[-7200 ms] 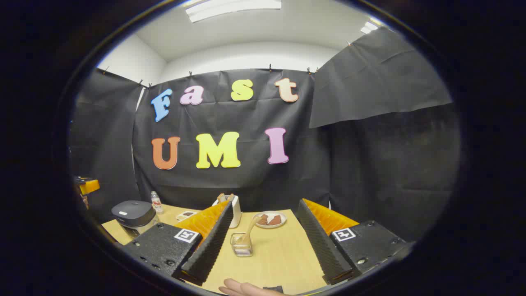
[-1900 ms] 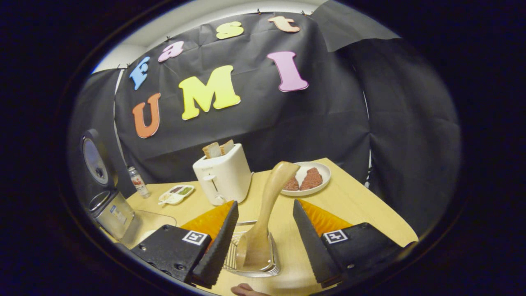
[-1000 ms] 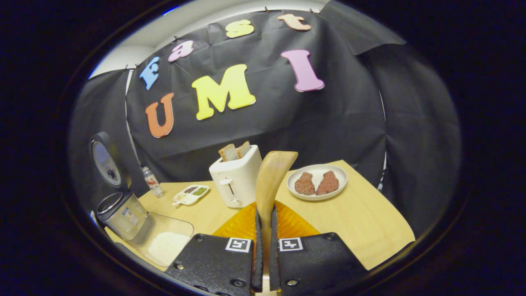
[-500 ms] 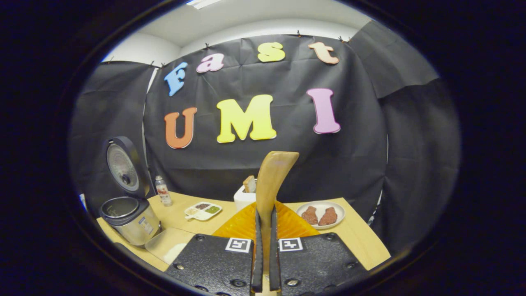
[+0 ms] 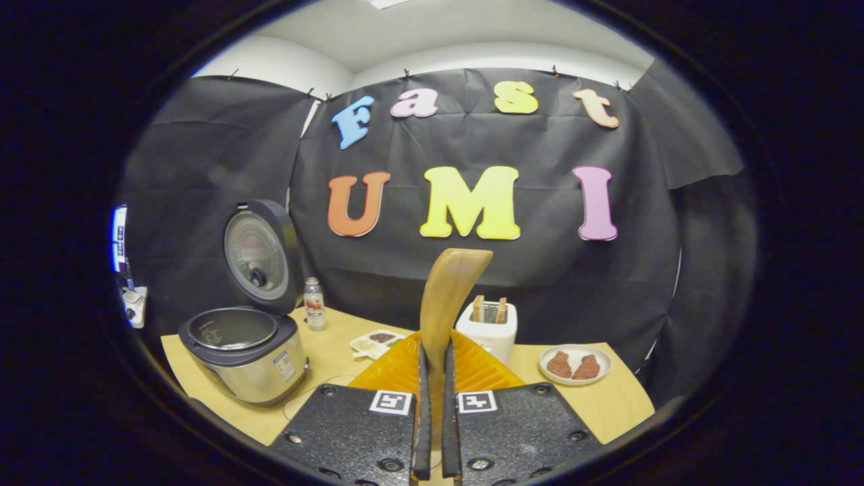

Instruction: Close the left gripper, press the button to open the rice cooker; take a wooden spoon from the chopstick holder with the right hand, scoop a spoonful of rice and pour it into the rice cooker, then put the wooden spoon back into the chopstick holder.

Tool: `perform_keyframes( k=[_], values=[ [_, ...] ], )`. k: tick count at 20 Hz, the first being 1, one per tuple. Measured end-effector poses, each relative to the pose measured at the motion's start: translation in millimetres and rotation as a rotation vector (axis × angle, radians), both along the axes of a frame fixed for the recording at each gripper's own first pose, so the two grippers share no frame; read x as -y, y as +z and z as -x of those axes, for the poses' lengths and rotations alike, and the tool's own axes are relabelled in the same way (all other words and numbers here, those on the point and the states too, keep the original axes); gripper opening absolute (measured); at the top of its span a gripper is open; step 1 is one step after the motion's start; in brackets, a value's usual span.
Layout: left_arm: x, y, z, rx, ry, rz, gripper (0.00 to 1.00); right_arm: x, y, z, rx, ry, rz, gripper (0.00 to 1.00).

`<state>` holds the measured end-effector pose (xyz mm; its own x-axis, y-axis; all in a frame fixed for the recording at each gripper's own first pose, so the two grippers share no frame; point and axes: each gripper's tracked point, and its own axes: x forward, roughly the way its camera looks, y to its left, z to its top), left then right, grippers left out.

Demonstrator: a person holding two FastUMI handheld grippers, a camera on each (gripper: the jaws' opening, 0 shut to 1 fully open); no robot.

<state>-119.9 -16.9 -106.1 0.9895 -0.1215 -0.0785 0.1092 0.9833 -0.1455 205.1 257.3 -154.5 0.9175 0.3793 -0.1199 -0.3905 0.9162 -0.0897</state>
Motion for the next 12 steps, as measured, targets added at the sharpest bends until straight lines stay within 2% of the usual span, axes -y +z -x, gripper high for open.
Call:
perform_keyframes(
  k=[5, 8, 12],
  values=[
    [-0.8, -8.8, 4.2, -0.011, -0.002, -0.019, 0.94, -4.5, -41.4, -14.2, -0.055, -0.113, -0.013, 0.12],
    [-6.7, -15.7, 2.8, -0.027, 0.009, -0.013, 0.94, -6.7, -61.9, -17.7, -0.090, -0.142, -0.018, 0.13],
    [-5.0, -20.9, 0.9, -0.048, 0.001, 0.013, 0.94, -4.4, -86.2, -27.0, -0.082, -0.203, 0.079, 0.13]
  ],
)
